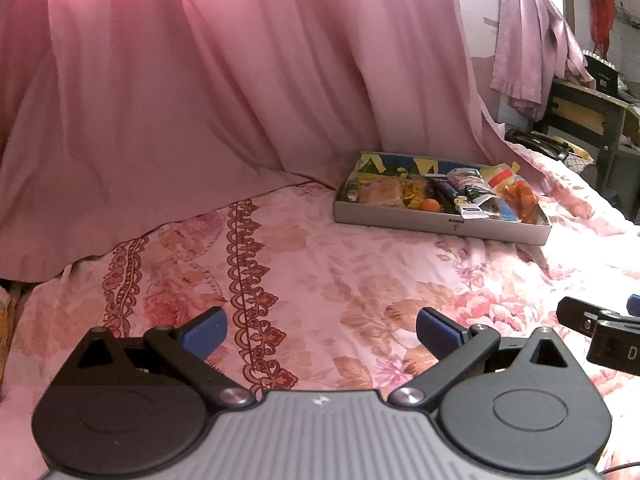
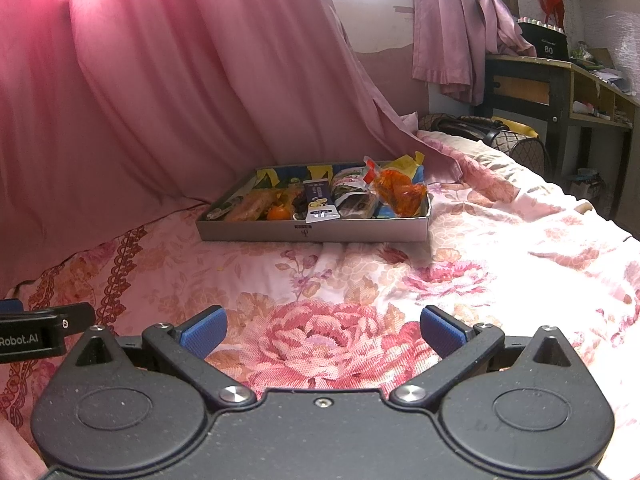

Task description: Organize snacks

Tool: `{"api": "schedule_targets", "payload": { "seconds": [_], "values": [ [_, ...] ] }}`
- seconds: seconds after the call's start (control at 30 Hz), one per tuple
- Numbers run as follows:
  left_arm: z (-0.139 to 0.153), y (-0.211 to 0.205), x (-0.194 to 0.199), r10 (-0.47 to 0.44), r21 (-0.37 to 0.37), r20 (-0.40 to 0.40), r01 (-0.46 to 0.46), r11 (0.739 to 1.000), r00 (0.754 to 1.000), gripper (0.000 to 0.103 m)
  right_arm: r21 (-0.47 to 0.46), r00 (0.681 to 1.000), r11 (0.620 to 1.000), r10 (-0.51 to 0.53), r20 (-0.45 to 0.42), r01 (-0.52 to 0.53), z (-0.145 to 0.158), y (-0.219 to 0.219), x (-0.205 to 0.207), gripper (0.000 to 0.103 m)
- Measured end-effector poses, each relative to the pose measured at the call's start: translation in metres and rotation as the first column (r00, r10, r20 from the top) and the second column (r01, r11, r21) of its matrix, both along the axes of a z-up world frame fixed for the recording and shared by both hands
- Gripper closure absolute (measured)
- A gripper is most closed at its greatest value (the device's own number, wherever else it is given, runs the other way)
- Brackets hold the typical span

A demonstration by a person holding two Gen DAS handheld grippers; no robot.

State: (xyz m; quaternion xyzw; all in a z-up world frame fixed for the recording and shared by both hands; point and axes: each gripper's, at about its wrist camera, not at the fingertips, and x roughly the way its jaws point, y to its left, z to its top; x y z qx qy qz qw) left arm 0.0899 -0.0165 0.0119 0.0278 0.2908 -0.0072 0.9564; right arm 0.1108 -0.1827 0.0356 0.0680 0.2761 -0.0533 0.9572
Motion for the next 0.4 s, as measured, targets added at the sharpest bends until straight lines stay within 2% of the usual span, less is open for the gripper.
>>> {"api": "schedule_targets", "payload": {
  "seconds": [0.4],
  "values": [
    [-0.0002,-0.0019,-0.0001,-0.002,0.003,-0.005,0.002,1.000,1.000,0.000,0.023,0.999,1.000,0.014,-0.031,-0.013,-0.0073,0.0031,-0.0006,0.001]
  ]
}}
